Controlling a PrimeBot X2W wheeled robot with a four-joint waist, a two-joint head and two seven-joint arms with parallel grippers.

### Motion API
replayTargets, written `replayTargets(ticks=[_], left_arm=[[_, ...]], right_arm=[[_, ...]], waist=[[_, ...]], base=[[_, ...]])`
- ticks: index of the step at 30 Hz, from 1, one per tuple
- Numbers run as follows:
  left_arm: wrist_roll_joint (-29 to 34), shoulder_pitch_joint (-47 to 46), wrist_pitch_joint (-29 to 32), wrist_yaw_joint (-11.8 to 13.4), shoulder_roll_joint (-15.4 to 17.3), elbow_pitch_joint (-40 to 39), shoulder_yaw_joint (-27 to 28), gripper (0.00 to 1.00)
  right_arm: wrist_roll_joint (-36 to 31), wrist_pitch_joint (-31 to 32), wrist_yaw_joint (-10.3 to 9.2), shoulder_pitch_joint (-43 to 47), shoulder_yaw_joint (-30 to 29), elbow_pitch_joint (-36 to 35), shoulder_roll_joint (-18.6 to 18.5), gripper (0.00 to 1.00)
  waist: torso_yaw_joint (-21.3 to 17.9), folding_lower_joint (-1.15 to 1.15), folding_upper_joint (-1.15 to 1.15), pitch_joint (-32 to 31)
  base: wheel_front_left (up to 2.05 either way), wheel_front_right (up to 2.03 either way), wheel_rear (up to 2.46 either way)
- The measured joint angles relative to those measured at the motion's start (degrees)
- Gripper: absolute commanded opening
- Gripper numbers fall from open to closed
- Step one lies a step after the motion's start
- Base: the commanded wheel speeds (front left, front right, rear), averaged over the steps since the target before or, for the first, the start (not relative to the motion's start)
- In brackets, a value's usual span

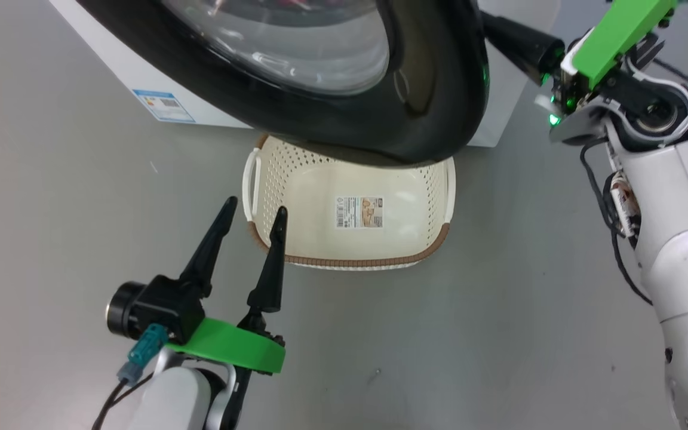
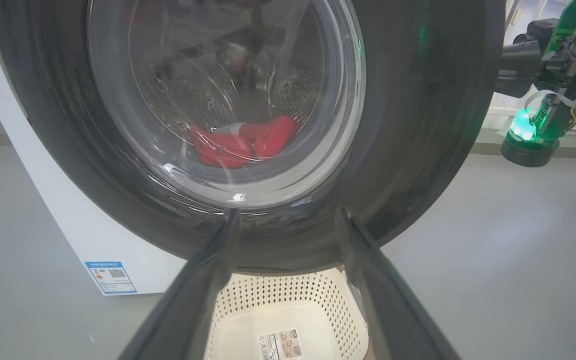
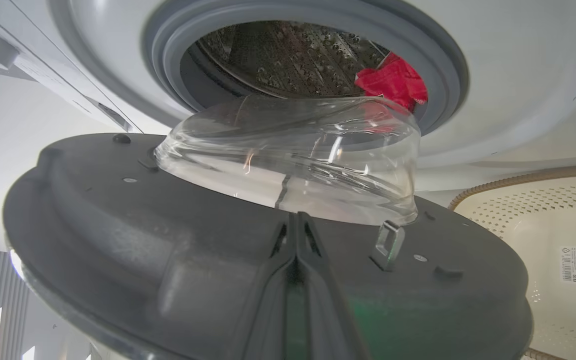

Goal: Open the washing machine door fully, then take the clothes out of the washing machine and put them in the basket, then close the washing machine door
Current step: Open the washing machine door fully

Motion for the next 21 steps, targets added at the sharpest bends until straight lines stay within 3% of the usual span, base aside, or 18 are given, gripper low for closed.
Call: replayTargets(ticks=[21], left_arm=[[-1.6, 5.8, 1.6, 2.7, 1.0, 0.2, 0.3, 1.00]], right_arm=[[4.8, 1.5, 0.00, 15.5, 4.0, -6.3, 0.9, 0.00]], waist=[[1.1, 0.00, 0.00, -10.8]], base=[[0.00, 0.00, 0.00]])
